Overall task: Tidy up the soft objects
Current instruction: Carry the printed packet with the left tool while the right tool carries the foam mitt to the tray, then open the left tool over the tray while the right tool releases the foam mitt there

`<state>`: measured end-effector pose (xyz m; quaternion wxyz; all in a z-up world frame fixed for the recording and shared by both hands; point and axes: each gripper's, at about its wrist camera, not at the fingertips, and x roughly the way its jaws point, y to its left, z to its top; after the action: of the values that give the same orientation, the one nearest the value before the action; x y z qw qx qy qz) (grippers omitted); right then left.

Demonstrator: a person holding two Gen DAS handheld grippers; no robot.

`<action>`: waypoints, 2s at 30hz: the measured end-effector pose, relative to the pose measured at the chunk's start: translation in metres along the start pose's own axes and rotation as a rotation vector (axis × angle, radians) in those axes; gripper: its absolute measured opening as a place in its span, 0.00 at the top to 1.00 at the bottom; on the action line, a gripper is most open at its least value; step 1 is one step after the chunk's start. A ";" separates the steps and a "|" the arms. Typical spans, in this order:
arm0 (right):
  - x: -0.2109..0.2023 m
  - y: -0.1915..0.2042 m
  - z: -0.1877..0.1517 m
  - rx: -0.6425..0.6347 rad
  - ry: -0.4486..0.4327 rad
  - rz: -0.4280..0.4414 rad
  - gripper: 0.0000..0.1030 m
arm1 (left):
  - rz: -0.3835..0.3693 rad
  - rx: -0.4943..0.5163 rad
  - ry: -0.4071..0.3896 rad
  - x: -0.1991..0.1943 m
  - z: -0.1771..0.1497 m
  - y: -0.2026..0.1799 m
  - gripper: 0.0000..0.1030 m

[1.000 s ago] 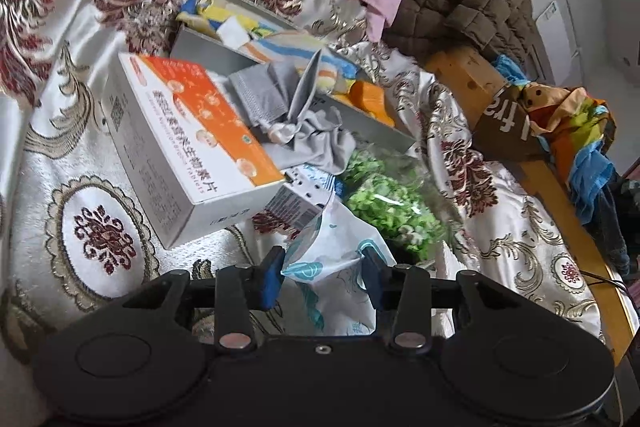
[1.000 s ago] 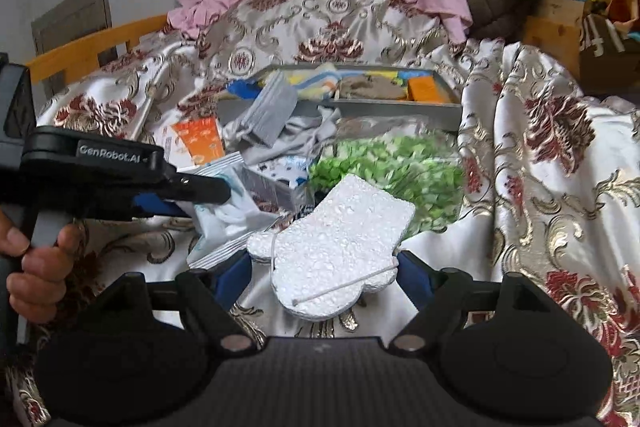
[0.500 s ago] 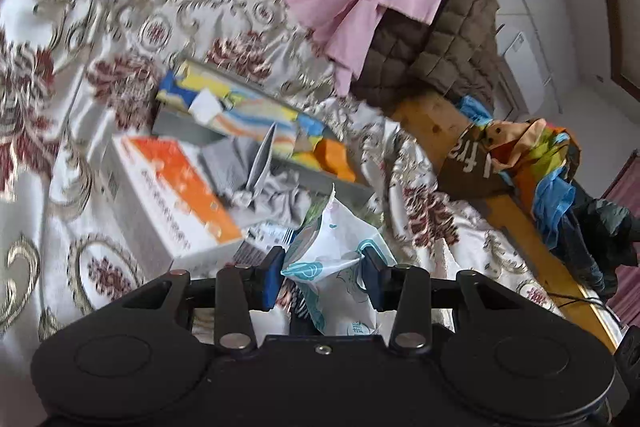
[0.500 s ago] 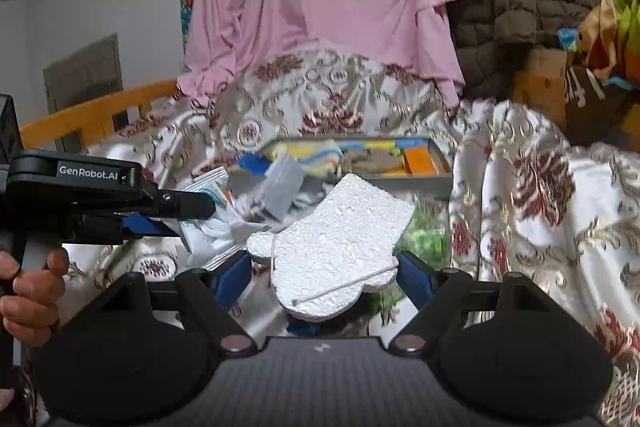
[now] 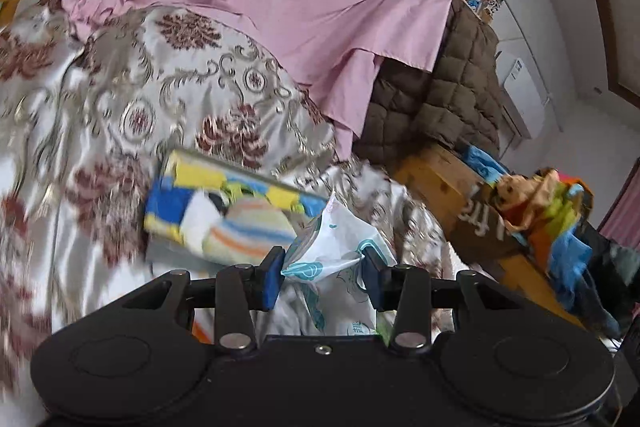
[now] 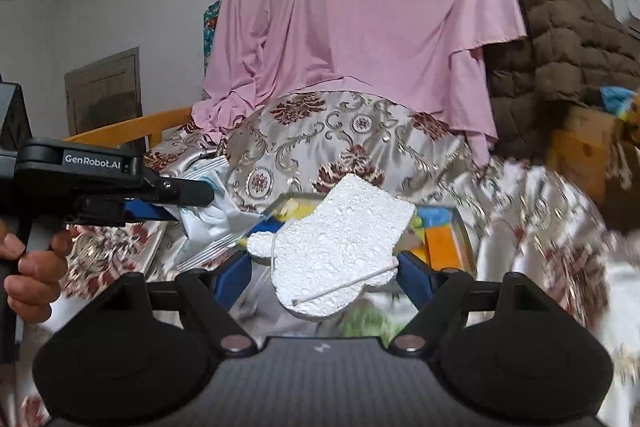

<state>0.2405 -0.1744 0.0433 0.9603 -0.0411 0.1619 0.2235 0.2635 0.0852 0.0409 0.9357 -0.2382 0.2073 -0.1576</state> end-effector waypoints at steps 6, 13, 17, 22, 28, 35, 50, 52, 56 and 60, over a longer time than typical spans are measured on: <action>0.075 -0.021 0.038 -0.010 0.024 -0.009 0.20 | 0.037 0.018 -0.004 0.062 0.047 0.027 0.58; 0.180 -0.041 0.064 0.009 0.111 -0.029 0.20 | 0.078 -0.004 0.002 0.138 0.080 0.064 0.58; 0.235 -0.052 0.070 0.068 0.158 -0.027 0.20 | 0.110 -0.025 0.022 0.179 0.089 0.082 0.57; 0.291 -0.061 0.066 0.093 0.225 -0.036 0.20 | 0.156 -0.045 0.079 0.224 0.091 0.109 0.57; 0.331 -0.059 0.055 0.075 0.299 -0.032 0.20 | 0.187 -0.102 0.149 0.258 0.090 0.140 0.57; 0.349 -0.059 0.046 0.047 0.371 -0.035 0.20 | 0.201 -0.146 0.190 0.274 0.087 0.157 0.57; 0.352 -0.060 0.041 0.037 0.404 -0.057 0.19 | 0.254 -0.097 0.240 0.283 0.085 0.148 0.55; 0.348 -0.061 0.042 0.033 0.400 -0.063 0.19 | 0.258 -0.089 0.237 0.280 0.086 0.146 0.52; 0.339 -0.061 0.047 0.029 0.390 -0.067 0.19 | 0.259 -0.083 0.230 0.273 0.088 0.141 0.46; 0.325 -0.060 0.056 0.015 0.371 -0.078 0.16 | 0.261 -0.074 0.219 0.261 0.092 0.133 0.41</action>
<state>0.5586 -0.0844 -0.0106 0.9222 -0.0809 0.3361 0.1733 0.5578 0.1286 -0.0354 0.9106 -0.2248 0.3429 -0.0523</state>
